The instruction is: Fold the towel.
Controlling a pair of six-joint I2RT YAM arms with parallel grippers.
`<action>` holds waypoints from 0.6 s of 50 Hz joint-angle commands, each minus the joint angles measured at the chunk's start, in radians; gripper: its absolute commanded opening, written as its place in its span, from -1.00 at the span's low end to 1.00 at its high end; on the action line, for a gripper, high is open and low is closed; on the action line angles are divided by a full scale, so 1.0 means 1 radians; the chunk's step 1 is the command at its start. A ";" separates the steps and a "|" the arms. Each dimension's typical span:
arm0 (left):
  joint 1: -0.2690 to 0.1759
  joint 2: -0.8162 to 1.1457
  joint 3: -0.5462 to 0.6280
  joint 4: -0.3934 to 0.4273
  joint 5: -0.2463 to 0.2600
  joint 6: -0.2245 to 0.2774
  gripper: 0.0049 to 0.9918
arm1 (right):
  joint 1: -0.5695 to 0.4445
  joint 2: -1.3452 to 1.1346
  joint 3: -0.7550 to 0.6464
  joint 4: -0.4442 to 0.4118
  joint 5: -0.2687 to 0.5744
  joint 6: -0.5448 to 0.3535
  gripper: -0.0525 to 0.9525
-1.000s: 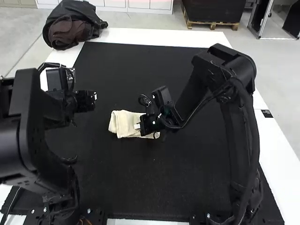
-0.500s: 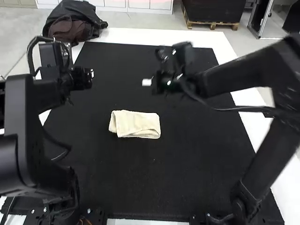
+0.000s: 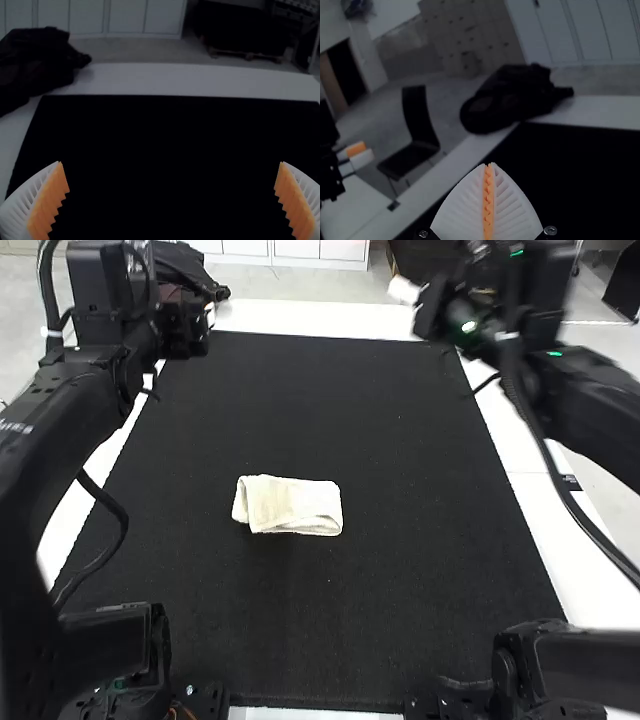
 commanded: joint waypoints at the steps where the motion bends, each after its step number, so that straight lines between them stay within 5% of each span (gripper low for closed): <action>1: -0.063 -0.072 0.052 -0.015 -0.003 -0.050 0.94 | -0.081 -0.137 -0.050 0.008 -0.098 0.134 -0.94; 16: -0.093 -0.240 0.031 -0.072 0.018 -0.073 0.93 | -0.273 -0.485 -0.249 0.070 -0.229 0.330 -0.94; 30: -0.098 -0.412 -0.060 -0.064 0.043 -0.077 0.93 | -0.342 -0.812 -0.323 0.031 -0.244 0.370 -0.94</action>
